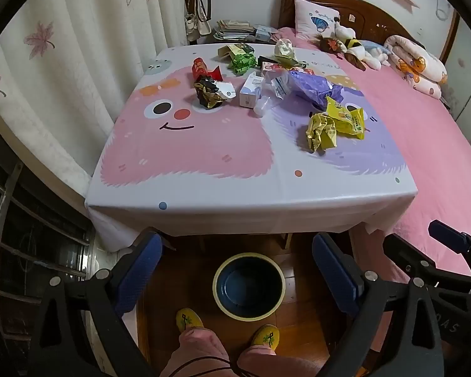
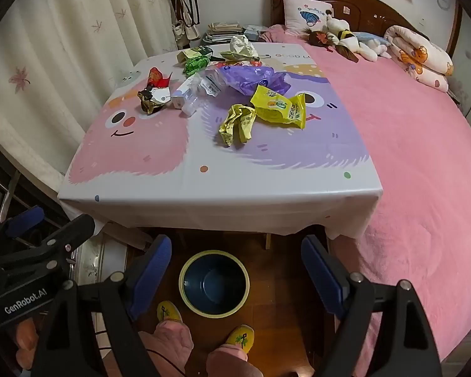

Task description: Collect trash

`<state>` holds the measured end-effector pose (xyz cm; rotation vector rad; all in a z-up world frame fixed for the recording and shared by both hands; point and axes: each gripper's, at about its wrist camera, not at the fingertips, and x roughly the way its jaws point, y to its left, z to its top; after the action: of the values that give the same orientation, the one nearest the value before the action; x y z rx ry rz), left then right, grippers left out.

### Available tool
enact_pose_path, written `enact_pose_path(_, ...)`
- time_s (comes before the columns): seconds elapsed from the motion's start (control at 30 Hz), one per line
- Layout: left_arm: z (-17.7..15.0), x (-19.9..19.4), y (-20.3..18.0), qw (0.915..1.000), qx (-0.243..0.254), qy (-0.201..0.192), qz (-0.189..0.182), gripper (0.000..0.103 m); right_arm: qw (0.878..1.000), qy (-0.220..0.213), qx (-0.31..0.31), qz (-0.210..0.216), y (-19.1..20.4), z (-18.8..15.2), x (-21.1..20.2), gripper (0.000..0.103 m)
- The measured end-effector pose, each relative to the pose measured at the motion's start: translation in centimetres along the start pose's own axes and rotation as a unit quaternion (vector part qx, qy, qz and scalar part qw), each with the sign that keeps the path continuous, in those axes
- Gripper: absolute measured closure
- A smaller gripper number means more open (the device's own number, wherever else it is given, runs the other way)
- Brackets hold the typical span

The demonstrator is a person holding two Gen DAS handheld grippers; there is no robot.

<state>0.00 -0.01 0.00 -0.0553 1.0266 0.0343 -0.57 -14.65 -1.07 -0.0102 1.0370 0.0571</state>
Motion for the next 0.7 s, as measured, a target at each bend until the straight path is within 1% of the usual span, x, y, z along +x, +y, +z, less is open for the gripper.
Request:
enact_pose_path(0.43, 0.02, -0.13, -0.16, 1.0000, -0.002, -0.002, 0.000, 0.007, 1.000, 0.001, 0.002, 0.004, -0.03, 0.25, 0.33, 0.017)
enact_pose_path(0.7, 0.56, 0.04, 0.15, 1.0000, -0.005, 0.000, -0.001, 0.007, 1.000, 0.002, 0.003, 0.005, 0.08, 0.45, 0.61, 0.017)
